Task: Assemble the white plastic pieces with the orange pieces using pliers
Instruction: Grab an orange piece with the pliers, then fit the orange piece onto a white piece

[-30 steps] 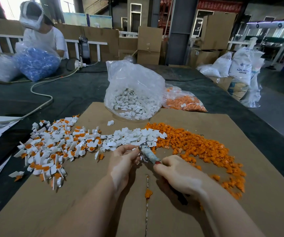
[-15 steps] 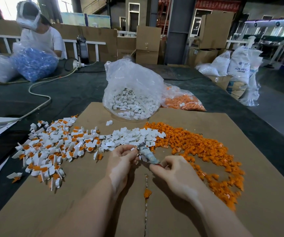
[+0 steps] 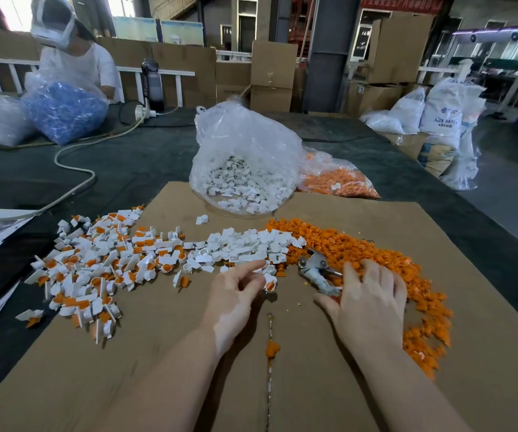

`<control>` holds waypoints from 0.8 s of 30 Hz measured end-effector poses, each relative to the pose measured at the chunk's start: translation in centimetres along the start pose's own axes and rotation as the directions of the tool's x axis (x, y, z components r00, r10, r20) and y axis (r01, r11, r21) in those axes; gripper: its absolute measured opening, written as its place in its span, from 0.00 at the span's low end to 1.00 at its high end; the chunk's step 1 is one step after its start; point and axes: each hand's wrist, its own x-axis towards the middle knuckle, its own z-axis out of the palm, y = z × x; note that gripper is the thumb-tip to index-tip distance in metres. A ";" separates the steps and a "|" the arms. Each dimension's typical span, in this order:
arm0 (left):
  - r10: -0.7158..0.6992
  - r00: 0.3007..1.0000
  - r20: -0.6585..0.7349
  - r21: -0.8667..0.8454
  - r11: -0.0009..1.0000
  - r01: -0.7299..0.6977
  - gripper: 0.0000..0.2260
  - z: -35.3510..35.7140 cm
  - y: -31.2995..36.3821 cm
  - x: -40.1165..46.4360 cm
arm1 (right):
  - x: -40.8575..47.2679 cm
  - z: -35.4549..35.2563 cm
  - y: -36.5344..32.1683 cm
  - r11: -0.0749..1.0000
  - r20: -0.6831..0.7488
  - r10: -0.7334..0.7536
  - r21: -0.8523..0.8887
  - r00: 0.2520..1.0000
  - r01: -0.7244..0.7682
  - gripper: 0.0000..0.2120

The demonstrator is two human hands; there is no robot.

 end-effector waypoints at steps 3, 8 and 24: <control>0.009 1.000 0.030 0.009 1.000 -0.010 0.12 0.1 0.1 -0.1 | -0.4 0.3 -1.5 0.915 -0.217 -0.127 0.350 0.968 0.199 0.18; 0.017 0.997 0.070 0.021 1.000 -0.018 0.10 0.2 0.3 -0.3 | -1.3 0.4 -4.2 0.707 -0.252 -0.258 0.609 0.933 0.360 0.09; 0.070 0.992 -0.109 0.228 0.973 -0.044 0.09 -0.6 0.2 -0.8 | -1.4 1.6 -4.6 0.751 -0.235 -0.186 0.592 0.954 0.292 0.10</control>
